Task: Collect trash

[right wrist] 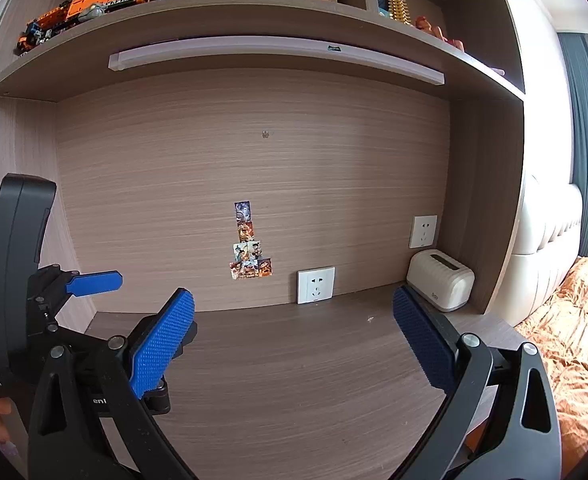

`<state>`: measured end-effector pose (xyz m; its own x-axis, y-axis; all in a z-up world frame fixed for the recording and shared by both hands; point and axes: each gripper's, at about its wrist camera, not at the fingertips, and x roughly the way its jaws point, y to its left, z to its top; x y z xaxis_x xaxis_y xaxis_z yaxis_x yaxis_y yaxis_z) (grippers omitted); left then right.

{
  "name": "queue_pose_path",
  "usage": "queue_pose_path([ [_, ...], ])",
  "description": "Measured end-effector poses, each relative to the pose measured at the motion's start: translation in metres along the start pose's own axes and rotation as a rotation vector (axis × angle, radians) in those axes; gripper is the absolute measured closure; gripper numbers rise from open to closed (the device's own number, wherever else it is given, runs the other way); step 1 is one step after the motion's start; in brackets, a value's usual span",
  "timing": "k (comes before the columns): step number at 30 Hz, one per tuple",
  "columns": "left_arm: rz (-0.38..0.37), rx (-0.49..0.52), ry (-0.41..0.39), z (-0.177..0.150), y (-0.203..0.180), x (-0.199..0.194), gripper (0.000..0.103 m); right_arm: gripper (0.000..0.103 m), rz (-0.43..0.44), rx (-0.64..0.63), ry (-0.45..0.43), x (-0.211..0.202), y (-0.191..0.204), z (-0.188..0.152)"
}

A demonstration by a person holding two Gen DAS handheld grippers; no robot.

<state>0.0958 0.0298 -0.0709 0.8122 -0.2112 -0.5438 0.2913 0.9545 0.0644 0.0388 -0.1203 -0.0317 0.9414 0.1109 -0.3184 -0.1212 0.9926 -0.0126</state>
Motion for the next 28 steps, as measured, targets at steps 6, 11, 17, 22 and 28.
queue_pose_path([
  [6, -0.004, -0.007, -0.001, 0.000, 0.003, 0.002, 0.004, 0.004, -0.005, -0.007, 0.006, 0.002, 0.001, 0.001],
  [11, -0.025, -0.020, 0.007, -0.001, 0.007, 0.008, 0.004, 0.004, -0.008, -0.004, 0.014, 0.007, 0.001, 0.000],
  [17, -0.025, -0.029, 0.019, -0.002, 0.014, 0.018, 0.004, 0.004, -0.015, 0.001, 0.027, 0.018, 0.001, 0.001],
  [22, -0.040, -0.052, 0.023, -0.001, 0.021, 0.027, 0.004, 0.004, -0.025, -0.004, 0.036, 0.028, 0.004, 0.003],
  [28, -0.010, -0.096, 0.018, -0.007, 0.039, 0.049, 0.004, 0.004, -0.049, 0.028, 0.049, 0.052, 0.008, -0.005],
])
